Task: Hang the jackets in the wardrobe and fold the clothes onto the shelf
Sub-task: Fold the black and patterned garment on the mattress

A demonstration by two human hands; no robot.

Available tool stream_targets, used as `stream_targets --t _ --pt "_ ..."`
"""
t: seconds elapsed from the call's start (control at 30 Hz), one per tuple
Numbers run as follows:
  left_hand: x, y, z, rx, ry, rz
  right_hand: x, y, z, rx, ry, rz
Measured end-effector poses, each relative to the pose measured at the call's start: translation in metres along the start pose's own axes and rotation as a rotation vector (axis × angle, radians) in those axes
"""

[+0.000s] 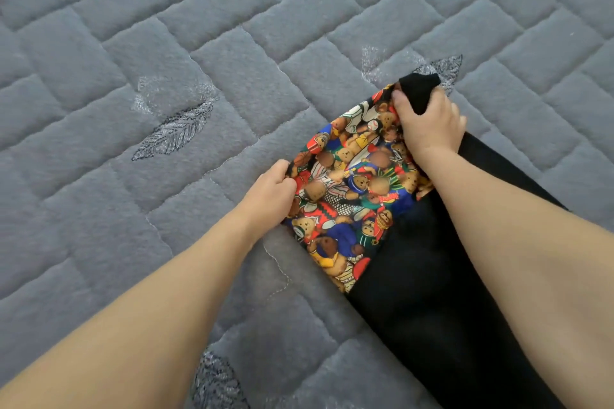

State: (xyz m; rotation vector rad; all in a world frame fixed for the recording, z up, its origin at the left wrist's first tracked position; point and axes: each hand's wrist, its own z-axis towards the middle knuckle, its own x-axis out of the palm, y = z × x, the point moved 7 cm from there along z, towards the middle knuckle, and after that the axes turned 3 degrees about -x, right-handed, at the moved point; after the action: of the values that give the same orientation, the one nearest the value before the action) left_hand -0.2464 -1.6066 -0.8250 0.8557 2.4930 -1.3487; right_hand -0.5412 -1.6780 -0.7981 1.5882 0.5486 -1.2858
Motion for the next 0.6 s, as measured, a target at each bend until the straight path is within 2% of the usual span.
stream_targets --t 0.13,0.23,0.33,0.37,0.47,0.6 --pt "0.003 0.003 -0.018 -0.002 -0.097 0.007 -0.023 0.001 -0.037 0.148 0.112 0.376" --pt "0.009 0.033 -0.073 -0.107 -0.137 -0.156 -0.042 0.031 -0.070 0.180 0.334 0.504" --pt "0.002 0.090 -0.143 -0.271 -0.126 -0.307 -0.042 0.074 -0.128 0.244 0.738 0.406" --pt "-0.005 0.110 -0.165 -0.327 -0.119 -0.337 -0.041 0.090 -0.151 0.242 0.815 0.334" --pt "-0.046 0.164 -0.227 -0.429 -0.136 -0.347 -0.036 0.157 -0.224 0.189 0.904 0.234" --pt "-0.157 0.214 -0.302 -0.461 -0.193 -0.156 -0.025 0.274 -0.320 0.119 0.997 0.278"
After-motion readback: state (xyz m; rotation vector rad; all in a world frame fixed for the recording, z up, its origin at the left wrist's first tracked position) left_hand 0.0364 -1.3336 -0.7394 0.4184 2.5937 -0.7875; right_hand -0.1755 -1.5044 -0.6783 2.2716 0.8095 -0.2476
